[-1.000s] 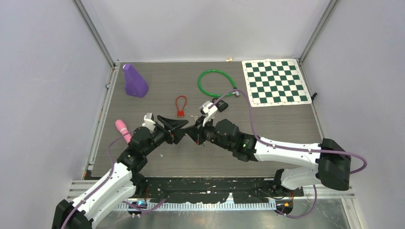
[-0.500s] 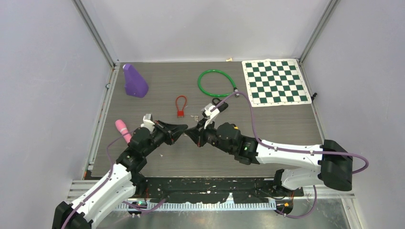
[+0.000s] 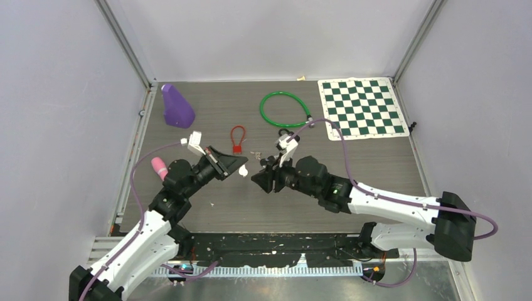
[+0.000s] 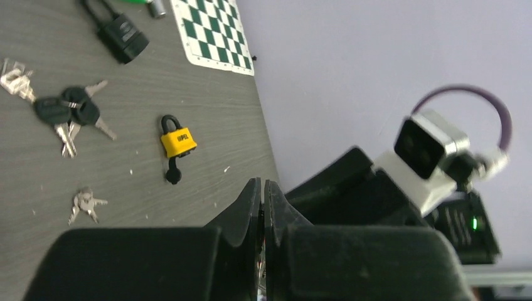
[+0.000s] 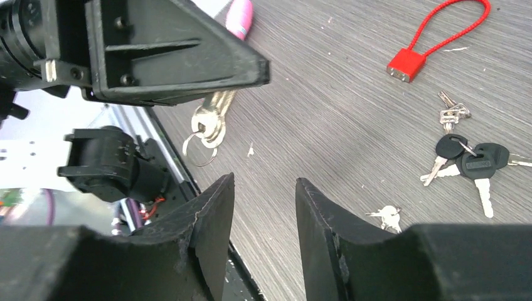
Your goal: Unlock with the key
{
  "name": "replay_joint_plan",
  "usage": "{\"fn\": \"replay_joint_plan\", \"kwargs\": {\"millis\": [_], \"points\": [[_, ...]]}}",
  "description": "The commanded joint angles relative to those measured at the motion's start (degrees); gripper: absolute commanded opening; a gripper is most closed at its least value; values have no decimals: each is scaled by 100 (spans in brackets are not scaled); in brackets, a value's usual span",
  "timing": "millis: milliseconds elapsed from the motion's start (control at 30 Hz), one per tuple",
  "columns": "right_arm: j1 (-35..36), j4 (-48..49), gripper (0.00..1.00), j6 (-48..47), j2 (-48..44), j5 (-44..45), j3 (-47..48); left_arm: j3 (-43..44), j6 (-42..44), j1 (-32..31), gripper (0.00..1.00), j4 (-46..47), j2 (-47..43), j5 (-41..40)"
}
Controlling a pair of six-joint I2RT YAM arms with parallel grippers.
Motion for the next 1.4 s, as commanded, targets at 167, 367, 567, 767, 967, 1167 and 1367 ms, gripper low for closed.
{"fn": "replay_joint_plan", "kwargs": {"millis": [167,367,567,767,967,1167,1367], "points": [[-1009,941,50,663,-563,-2335,-331,593,1788,29,0,812,225,1438],[-1025,1988,52,1054,-241,-3026,-346,707,1828,29,0,1024,269,1739],[-1021,2635,47,1346,72,-3190,-408,743,1636,29,0,1349,363,2081],[-1021,2948,30,1460,188,-3048,-496,751,1515,29,0,1532,354,2295],[-1024,3325,6,1631,168,-2876,-748,724,1472,29,18,1495,196,2141],[-1009,3845,5,1854,17,-2445,-1214,507,1509,29,62,1325,-175,1607],[-960,4282,5,1948,-60,-2173,-1491,244,1433,29,67,1194,-416,1409]]}}
